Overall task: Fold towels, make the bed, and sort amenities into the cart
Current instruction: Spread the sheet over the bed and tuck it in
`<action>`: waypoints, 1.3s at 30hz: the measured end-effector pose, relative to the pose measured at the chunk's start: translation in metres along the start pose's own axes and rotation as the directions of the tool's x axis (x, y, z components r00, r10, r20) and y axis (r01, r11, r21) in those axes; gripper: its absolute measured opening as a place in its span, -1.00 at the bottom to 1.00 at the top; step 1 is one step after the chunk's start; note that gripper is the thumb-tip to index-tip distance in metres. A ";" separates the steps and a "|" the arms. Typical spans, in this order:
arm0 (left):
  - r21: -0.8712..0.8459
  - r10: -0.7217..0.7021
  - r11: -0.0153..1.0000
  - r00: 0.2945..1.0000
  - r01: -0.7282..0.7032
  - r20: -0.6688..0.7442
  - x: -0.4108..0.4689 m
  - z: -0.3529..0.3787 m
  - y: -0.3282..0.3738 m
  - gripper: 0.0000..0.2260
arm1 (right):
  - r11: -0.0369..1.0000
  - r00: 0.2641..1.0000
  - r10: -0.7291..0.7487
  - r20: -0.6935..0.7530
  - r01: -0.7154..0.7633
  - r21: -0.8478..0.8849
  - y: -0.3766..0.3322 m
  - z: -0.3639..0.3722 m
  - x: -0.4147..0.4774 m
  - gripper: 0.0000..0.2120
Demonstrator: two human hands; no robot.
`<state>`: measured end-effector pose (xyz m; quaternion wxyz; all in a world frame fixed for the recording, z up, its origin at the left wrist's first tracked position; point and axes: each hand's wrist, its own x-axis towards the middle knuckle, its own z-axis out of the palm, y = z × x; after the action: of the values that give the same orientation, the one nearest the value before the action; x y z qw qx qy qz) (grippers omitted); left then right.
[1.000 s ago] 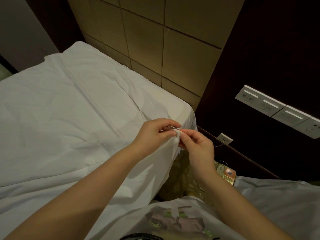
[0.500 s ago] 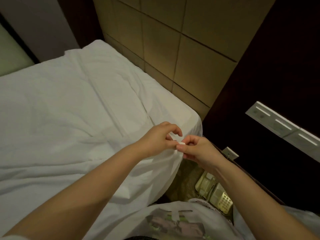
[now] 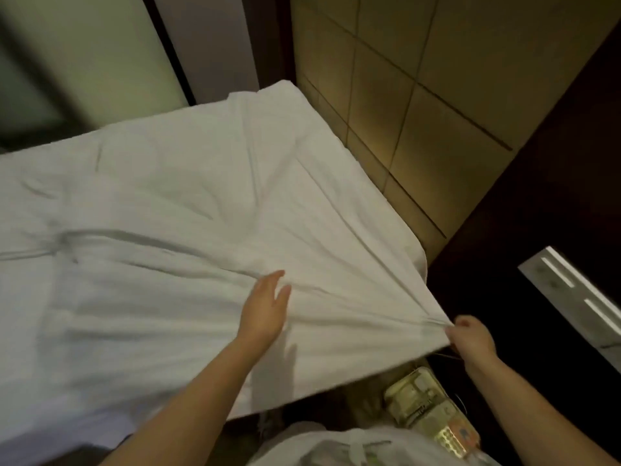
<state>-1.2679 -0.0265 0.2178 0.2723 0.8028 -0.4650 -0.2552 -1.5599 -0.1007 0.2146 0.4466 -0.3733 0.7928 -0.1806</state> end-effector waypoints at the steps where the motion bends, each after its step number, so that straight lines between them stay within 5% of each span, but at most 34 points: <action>1: 0.023 0.029 0.999 0.998 -0.030 0.056 -0.008 0.014 0.002 -0.65 | 0.998 0.998 0.054 -0.034 -0.056 -0.032 0.021 -0.003 0.009 -0.68; 4: 0.064 0.045 0.996 0.986 -0.056 0.162 -0.027 0.048 0.009 -0.64 | 0.978 0.972 -0.207 0.110 0.209 -0.005 0.010 0.015 0.003 -0.96; 7: 0.105 0.056 0.991 0.966 -0.084 0.252 -0.035 0.070 0.021 -0.63 | 0.838 0.773 -0.540 0.332 0.533 0.121 -0.025 0.016 -0.018 -0.74; 9: 0.128 0.084 0.984 0.955 -0.124 0.284 -0.031 0.077 0.029 -0.64 | 0.849 0.834 -0.526 0.166 0.525 0.050 -0.003 -0.018 0.002 -0.79; 11: 0.099 0.130 0.981 0.948 -0.165 0.291 -0.029 0.082 0.034 -0.63 | 0.939 0.955 -0.297 -0.028 0.286 -0.189 0.046 -0.063 0.026 -0.90; 13: 0.085 0.186 0.972 0.937 -0.220 0.297 -0.029 0.088 0.039 -0.62 | 0.945 0.978 -0.177 -0.107 0.138 -0.298 0.076 -0.082 0.030 -0.94; 15: 0.078 0.224 0.962 0.917 -0.263 0.329 -0.029 0.097 0.047 -0.62 | 0.926 0.958 -0.283 -0.039 0.262 -0.271 0.067 -0.068 0.018 -0.88; 18: 0.056 0.271 0.945 0.868 -0.322 0.416 -0.032 0.113 0.069 -0.59 | 0.804 0.823 -0.545 0.159 0.567 -0.179 0.038 -0.049 -0.012 -0.84; 20: 0.036 0.336 0.918 0.823 -0.394 0.458 -0.033 0.123 0.086 -0.56 | 0.762 0.772 -0.613 0.166 0.634 -0.135 0.034 -0.058 -0.024 -0.81; 24: -0.008 0.459 0.853 0.742 -0.522 0.489 -0.035 0.144 0.123 -0.52 | 0.791 0.793 -0.600 0.107 0.608 -0.065 0.052 -0.092 -0.030 -0.81; 29: 0.014 0.615 0.716 0.640 -0.698 0.460 -0.040 0.168 0.155 -0.70 | 0.802 0.802 -0.594 0.061 0.596 -0.027 0.057 -0.106 -0.035 -0.76; 37: 0.122 0.594 0.751 0.745 -0.649 0.305 -0.009 0.161 0.161 -0.79 | 0.831 0.831 -0.556 0.020 0.557 -0.003 0.049 -0.113 -0.033 -0.80; 39: 0.140 0.606 0.724 0.720 -0.675 0.337 0.002 0.160 0.163 -0.82 | 0.842 0.842 -0.539 0.010 0.539 0.000 0.043 -0.110 -0.030 -0.80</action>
<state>-1.4721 -0.1288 0.2114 0.1739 0.5756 -0.7765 -0.1885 -1.6614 -0.0548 0.2641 0.3813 -0.5826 0.6540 -0.2958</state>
